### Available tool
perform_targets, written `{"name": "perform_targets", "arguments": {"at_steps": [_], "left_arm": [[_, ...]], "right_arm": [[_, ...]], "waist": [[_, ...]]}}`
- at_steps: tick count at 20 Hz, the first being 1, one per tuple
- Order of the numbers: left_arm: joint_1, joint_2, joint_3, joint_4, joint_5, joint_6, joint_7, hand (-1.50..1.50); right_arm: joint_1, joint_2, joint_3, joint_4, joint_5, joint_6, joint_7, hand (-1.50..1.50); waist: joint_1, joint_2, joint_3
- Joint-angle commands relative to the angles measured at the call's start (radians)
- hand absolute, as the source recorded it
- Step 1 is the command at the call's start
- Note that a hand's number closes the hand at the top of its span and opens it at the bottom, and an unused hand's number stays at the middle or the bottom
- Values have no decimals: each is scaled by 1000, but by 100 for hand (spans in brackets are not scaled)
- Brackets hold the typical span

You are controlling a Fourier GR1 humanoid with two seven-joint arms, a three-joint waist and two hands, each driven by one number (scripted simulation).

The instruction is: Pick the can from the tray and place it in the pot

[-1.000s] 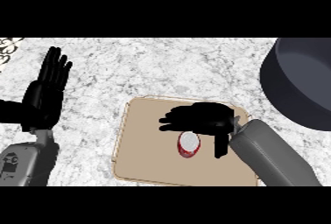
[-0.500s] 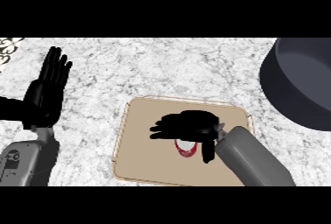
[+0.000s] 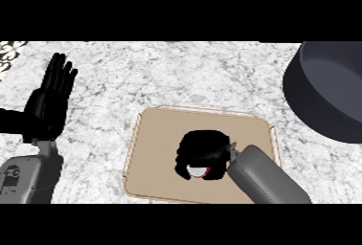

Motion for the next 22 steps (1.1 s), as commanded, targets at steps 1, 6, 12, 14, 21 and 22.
{"name": "perform_targets", "arguments": {"at_steps": [1,6,12,14,21,22], "left_arm": [[-8,-31,-12,42,-33,20,-36,0],[-58,-14,22,39,-14,14,1,0],[-3,-47,-13,21,-59,41,-28,0],[28,-12,14,-13,-30,13,-3,0],[53,-10,40,-22,-16,25,9,0],[69,11,56,-36,-11,15,3,0]], "right_arm": [[61,7,29,44,56,-57,-59,150],[113,-5,-39,-173,50,23,20,150],[266,-78,-120,-336,47,-70,60,150],[366,-16,-83,-431,94,-63,237,150],[748,-111,-133,-836,126,-169,409,150],[771,-138,-192,-885,123,-205,412,150]], "waist": [[-2,13,4],[-9,11,3],[-23,9,3],[-33,3,3],[-87,-6,2],[-90,-9,2]]}}
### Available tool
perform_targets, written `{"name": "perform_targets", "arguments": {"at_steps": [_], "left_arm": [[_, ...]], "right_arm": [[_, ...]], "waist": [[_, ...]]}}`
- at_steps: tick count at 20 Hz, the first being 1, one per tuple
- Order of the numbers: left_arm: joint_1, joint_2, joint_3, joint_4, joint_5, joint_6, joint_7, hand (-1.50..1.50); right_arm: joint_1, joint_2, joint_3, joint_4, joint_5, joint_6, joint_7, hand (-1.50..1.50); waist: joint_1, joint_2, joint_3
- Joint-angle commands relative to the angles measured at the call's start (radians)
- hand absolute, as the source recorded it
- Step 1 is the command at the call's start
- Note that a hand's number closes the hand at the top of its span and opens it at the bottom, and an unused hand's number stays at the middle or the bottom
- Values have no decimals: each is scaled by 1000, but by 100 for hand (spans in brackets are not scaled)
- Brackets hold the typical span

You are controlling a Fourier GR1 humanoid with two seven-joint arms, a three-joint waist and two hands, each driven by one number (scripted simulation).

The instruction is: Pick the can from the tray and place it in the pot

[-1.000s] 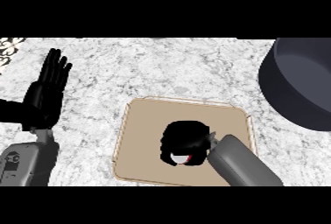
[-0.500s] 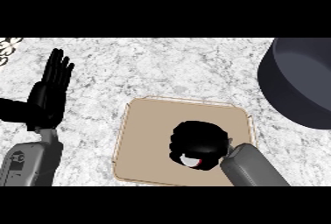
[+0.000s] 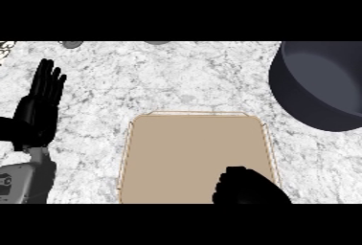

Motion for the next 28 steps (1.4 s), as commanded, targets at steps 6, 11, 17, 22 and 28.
{"name": "perform_targets", "arguments": {"at_steps": [6,11,17,22,28], "left_arm": [[5,-29,-28,-23,-15,9,-13,0],[-33,8,-2,-21,32,-36,32,0],[-60,-12,-13,66,2,-35,-33,0],[-36,-40,-38,29,-18,-13,-31,0],[-57,-6,-2,40,31,-64,-12,0]], "right_arm": [[217,18,-285,-461,-119,-71,189,150],[167,30,-543,-528,-314,-41,224,150],[-31,-92,-892,-351,-535,87,231,150],[-214,-292,-1050,0,-581,124,168,150],[-358,-396,-1076,450,-554,19,-49,150]], "waist": [[31,14,1],[55,18,2],[59,21,1],[78,23,1],[90,25,2]]}}
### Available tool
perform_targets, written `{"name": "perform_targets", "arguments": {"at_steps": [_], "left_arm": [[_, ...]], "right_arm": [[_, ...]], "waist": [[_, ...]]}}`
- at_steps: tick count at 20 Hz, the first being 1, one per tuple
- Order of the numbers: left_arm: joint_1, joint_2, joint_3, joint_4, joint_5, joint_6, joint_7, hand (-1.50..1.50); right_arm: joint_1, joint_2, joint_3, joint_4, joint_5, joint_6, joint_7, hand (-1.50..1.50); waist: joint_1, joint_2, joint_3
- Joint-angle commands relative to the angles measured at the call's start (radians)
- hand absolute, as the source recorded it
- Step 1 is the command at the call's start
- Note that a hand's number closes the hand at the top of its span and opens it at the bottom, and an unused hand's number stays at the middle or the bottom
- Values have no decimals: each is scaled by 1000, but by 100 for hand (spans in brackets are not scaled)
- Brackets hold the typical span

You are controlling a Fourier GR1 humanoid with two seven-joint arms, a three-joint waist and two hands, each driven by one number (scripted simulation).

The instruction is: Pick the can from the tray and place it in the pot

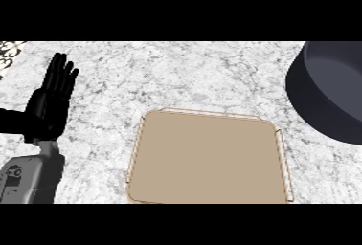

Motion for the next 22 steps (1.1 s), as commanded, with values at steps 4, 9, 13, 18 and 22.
{"name": "perform_targets", "arguments": {"at_steps": [4,9,13,18,22], "left_arm": [[-40,5,-4,-19,-3,4,63,0],[-39,-10,-9,25,-23,5,-2,0],[-2,-23,-11,33,-15,-19,-54,0],[-22,-32,-20,21,-25,6,-4,0],[-48,5,6,12,-3,-18,19,0]], "right_arm": [[-191,-118,-3,476,13,-87,-225,150],[-347,-167,54,830,108,-221,-392,150],[-456,-161,69,1045,144,-316,-452,150],[-511,-192,115,1221,237,-394,-482,150],[-543,-169,118,1336,217,-209,-390,-150]], "waist": [[3,0,0],[18,7,1],[21,8,1],[25,10,2],[38,14,2]]}}
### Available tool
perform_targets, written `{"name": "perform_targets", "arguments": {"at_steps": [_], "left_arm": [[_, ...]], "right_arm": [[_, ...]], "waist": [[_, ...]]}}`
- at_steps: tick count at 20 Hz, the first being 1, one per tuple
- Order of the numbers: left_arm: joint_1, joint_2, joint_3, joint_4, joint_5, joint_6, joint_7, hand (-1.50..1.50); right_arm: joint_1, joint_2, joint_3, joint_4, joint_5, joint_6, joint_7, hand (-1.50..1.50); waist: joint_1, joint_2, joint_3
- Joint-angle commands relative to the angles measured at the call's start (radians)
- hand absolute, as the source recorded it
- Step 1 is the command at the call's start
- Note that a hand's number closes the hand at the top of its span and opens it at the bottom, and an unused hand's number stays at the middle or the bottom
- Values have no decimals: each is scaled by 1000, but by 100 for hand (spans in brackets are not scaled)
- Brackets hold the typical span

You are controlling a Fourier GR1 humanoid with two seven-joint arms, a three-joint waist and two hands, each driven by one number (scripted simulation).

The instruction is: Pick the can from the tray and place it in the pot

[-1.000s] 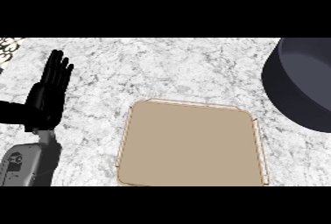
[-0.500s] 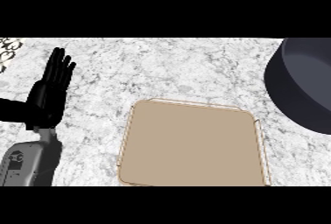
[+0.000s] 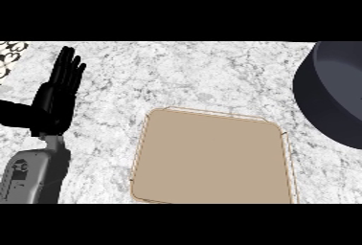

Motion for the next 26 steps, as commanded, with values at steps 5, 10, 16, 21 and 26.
{"name": "perform_targets", "arguments": {"at_steps": [5,10,16,21,26], "left_arm": [[32,-23,-12,12,-9,-7,-59,0],[57,7,14,-9,2,-18,-34,0],[0,34,29,-7,22,-33,16,0],[33,4,2,-23,-1,-14,1,0],[17,2,24,5,9,-15,-37,0]], "right_arm": [[-61,-15,45,205,41,115,-126,-150],[-130,-3,-17,202,-43,188,-206,-150],[-187,-50,-138,305,-170,350,-115,-150],[-185,-142,-220,360,-258,476,-58,-150],[-136,-179,-289,361,-333,495,-89,-150]], "waist": [[9,6,2],[-9,-6,0],[-5,-1,1],[0,1,2],[0,7,4]]}}
